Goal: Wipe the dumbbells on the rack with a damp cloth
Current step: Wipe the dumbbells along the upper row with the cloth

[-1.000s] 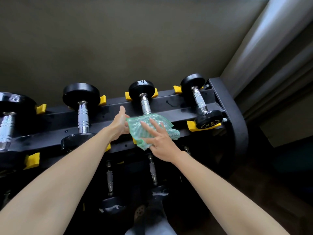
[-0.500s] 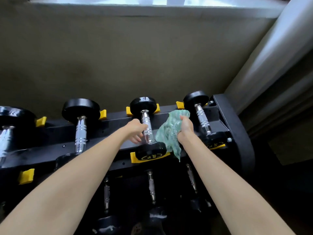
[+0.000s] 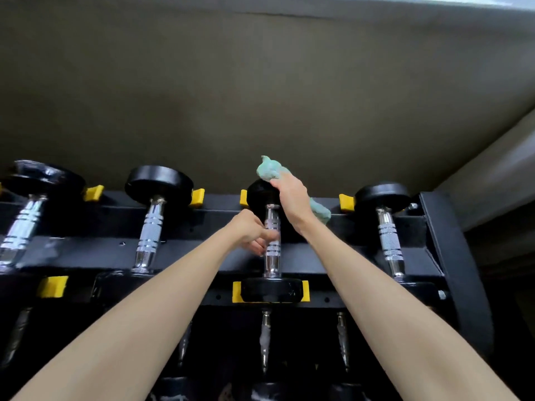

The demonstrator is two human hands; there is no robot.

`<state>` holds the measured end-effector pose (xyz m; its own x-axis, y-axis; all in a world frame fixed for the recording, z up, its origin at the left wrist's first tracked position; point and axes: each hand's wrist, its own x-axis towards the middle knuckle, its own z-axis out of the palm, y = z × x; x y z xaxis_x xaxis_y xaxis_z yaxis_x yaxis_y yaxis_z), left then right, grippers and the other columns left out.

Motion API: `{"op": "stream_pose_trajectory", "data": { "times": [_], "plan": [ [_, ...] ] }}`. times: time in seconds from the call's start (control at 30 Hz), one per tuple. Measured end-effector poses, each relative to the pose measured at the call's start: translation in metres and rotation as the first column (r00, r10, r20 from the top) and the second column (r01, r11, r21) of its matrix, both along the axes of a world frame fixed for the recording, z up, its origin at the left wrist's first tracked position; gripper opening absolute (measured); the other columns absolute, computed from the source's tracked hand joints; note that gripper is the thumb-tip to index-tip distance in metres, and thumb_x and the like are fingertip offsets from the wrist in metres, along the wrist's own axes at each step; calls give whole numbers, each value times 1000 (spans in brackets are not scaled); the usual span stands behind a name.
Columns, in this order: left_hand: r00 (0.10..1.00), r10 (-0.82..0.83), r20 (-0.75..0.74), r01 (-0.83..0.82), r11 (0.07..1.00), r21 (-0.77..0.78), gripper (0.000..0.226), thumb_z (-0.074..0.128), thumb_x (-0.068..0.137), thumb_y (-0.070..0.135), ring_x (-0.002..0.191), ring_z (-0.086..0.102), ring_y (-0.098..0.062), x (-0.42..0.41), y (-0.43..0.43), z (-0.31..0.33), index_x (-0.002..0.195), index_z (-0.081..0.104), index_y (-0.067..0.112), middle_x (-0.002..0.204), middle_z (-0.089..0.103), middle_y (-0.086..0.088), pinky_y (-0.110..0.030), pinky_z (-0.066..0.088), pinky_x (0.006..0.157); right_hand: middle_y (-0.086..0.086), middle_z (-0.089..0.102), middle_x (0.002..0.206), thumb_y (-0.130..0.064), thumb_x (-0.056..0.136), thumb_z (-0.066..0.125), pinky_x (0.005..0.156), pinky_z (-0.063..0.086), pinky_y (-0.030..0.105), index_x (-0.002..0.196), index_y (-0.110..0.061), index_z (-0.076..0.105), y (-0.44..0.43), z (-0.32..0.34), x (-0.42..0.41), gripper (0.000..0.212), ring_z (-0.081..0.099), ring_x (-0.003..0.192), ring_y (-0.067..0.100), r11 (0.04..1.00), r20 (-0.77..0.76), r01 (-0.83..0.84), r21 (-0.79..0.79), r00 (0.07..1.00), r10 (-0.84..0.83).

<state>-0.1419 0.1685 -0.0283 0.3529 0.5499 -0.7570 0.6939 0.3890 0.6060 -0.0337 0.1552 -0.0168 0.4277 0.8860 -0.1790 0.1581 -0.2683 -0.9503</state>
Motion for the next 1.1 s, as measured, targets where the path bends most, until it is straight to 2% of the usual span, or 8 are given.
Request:
{"op": "stream_pose_trajectory", "data": {
  "times": [0.17, 0.27, 0.37, 0.6, 0.67, 0.73, 0.87, 1.1],
  "plan": [
    [999, 26, 32, -26, 1000, -5, 29, 74, 80, 20, 48, 60, -19, -7, -4, -4, 81, 55, -2, 56, 59, -11, -30, 57, 60, 4, 44, 145, -21, 63, 37, 112, 14, 25, 129, -15, 56, -11, -5, 7, 69, 25, 139, 12, 951, 100, -306, -47, 946, 309],
    [996, -6, 90, 15, 995, -97, 19, 70, 82, 6, 49, 61, -13, -19, -5, -1, 95, 60, -4, 55, 64, -5, -26, 57, 60, 1, 29, 154, -21, 64, 35, 119, -1, 37, 130, -11, 57, -31, -15, 7, 70, 6, 146, 11, 949, 48, -313, -35, 948, 314],
    [999, -30, 15, 31, 997, -67, 26, 61, 82, -10, 52, 65, -13, -30, -3, 3, 107, 60, -8, 64, 67, -6, -25, 58, 57, -1, 24, 156, -20, 63, 36, 118, 12, 32, 129, -12, 58, -54, -18, -6, 70, 12, 144, 10, 945, -17, -320, -62, 947, 319],
    [989, 145, 17, -142, 932, 333, 39, 56, 85, 3, 99, 57, -21, -31, -9, -1, 121, 48, 16, 116, 58, -8, -35, 52, 77, 0, 25, 153, -21, 53, 43, 93, 35, 22, 121, -6, 63, -82, -3, -10, 72, 33, 130, 14, 888, -288, -412, -205, 892, 348],
    [1000, 31, 2, -29, 926, 377, 22, 55, 86, 8, 91, 56, -18, -22, -15, 5, 107, 56, 15, 102, 59, -3, -31, 48, 75, -2, 32, 150, -28, 51, 49, 103, 31, 30, 115, -16, 65, -85, 4, -4, 67, 32, 131, 16, 846, -333, -465, -260, 866, 373],
    [989, -126, -83, 143, 955, 261, 9, 54, 86, 13, 62, 46, -15, -20, -28, 12, 77, 52, 14, 72, 50, -1, -23, 39, 54, 1, 46, 142, -22, 59, 45, 84, 40, 28, 118, -20, 61, -97, 8, 4, 62, 50, 107, 15, 813, -387, -496, -305, 844, 370],
    [936, -326, -132, 346, 920, 184, 35, 45, 82, 1, 54, 24, -15, -32, -47, 9, 54, 30, 15, 56, 28, -1, -18, 22, 46, -10, 61, 59, 4, 82, 34, 61, 35, 21, 57, -11, 52, -123, 2, 17, 35, 45, 59, 11, 846, -408, -421, -329, 871, 275],
    [923, -363, -125, 384, 867, 318, 25, 47, 81, 2, 53, 28, -14, -43, -62, 31, 58, 42, 11, 55, 31, 0, -18, 33, 48, -5, 61, 88, -28, 60, 50, 90, 41, 29, 64, -29, 74, -151, 22, -3, 25, 49, 83, 16, 874, -225, -386, -295, 917, 329]
  ]
}}
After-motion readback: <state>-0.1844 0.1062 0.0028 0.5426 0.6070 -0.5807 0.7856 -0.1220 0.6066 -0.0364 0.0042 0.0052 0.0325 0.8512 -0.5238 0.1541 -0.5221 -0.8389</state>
